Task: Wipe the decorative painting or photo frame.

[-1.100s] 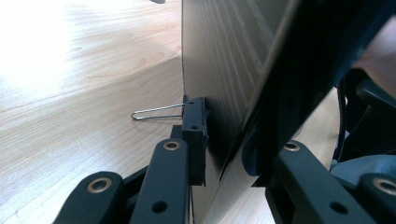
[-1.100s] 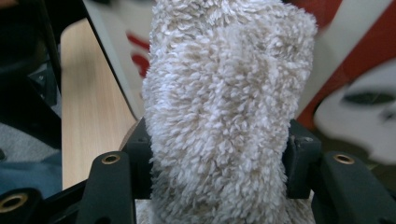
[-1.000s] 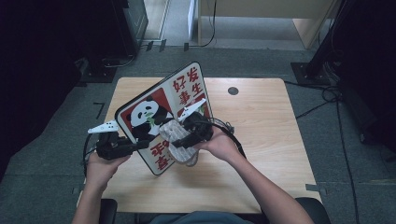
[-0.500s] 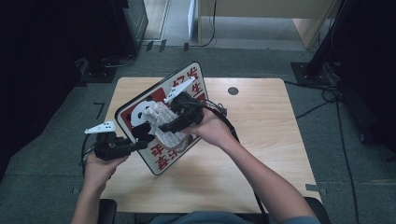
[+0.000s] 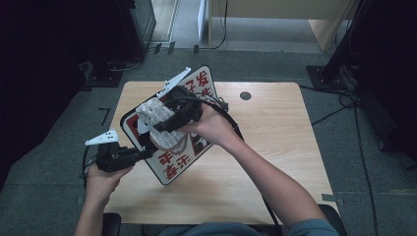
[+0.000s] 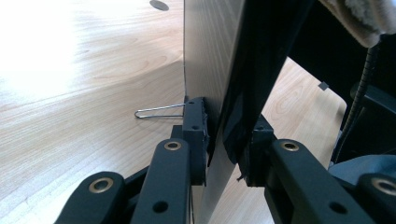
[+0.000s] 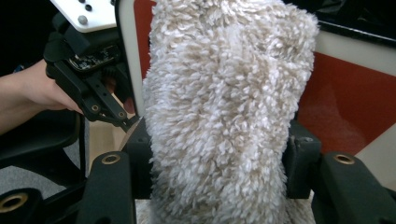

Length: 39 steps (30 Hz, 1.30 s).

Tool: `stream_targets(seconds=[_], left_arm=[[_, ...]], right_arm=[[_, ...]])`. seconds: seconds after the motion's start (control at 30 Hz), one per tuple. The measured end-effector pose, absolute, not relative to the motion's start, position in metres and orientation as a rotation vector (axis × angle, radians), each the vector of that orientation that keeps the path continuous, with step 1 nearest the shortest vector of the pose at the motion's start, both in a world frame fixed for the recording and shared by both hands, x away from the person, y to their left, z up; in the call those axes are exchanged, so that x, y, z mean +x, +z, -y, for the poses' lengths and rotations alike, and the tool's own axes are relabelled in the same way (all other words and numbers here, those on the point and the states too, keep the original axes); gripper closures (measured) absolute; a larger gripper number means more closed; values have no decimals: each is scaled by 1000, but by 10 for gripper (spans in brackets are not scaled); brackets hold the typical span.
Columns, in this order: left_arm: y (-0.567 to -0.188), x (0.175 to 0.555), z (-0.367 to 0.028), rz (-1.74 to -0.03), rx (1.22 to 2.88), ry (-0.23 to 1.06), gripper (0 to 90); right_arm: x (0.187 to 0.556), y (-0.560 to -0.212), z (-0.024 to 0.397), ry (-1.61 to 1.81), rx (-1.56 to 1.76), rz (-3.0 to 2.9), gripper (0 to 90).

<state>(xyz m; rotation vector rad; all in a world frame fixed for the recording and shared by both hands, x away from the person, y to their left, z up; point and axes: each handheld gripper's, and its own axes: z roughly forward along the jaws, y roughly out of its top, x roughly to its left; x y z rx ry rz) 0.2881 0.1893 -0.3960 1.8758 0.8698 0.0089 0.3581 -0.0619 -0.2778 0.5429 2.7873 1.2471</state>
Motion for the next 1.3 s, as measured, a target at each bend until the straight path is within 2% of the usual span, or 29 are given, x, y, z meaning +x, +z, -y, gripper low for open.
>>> stream_targets(seconds=[1.3], left_arm=[[-395,287,-188,-877,1881,14,766]], right_arm=[[351,-334,68,1204,568,-2873,440]])
